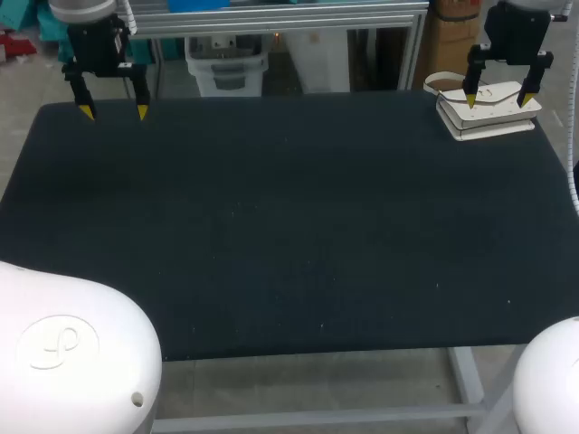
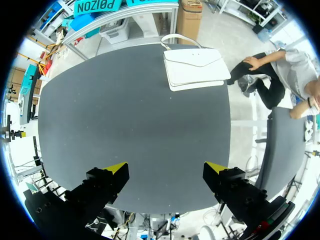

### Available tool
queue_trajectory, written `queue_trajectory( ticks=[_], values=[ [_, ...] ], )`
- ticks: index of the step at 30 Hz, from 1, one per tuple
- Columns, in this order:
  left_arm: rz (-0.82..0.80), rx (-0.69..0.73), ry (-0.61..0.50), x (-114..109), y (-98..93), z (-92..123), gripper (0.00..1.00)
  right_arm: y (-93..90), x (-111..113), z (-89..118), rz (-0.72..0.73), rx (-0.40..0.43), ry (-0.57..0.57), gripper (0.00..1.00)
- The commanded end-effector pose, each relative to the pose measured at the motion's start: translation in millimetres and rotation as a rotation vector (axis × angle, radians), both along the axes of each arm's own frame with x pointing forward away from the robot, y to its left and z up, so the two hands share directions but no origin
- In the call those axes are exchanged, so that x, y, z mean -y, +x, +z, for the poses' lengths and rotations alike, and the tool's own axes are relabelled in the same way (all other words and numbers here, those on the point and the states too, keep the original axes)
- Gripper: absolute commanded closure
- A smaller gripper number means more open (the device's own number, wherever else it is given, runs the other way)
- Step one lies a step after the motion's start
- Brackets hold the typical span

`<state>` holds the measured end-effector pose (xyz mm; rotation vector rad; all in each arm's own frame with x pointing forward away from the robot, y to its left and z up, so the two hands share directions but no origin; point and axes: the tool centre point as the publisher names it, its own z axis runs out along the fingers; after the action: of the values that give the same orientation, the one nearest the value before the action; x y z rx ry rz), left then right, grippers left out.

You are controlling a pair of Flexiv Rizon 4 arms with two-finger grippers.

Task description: Pick up the bag, open it, inspect its contents, close it, and place it on the opposite side

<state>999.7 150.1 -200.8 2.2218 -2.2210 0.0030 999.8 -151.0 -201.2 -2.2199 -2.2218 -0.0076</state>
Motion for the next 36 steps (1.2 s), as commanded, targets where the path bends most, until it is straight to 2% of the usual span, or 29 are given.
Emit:
queue_trajectory(
  ticks=[1, 27, 31, 34, 36],
  values=[
    [0.0, 0.0, 0.001, 0, 0.0, 0, 0.0, 0.5, -1, 1, 0.0, -0.003, -0.002, 0.0],
    [0.0, 0.0, 0.001, 0, 0.0, 0, 0.0, 0.5, -1, 1, 0.0, -0.003, -0.002, 0.0],
    [-0.069, 0.006, -0.022, 4, -3.9, -2, 0.0, 2.7, 6, -1, -0.007, -0.005, 0.013, 0.0],
    [-0.166, 0.03, -0.064, 6, -8.0, -2, 0.0, 5.9, 18, -1, 0.025, -0.004, 0.091, 0.0],
    [-0.264, 0.056, -0.105, 9, -13.2, -3, 0.0, 8.8, 27, -3, 0.02, 0.008, 0.09, 0.0]
  ],
)
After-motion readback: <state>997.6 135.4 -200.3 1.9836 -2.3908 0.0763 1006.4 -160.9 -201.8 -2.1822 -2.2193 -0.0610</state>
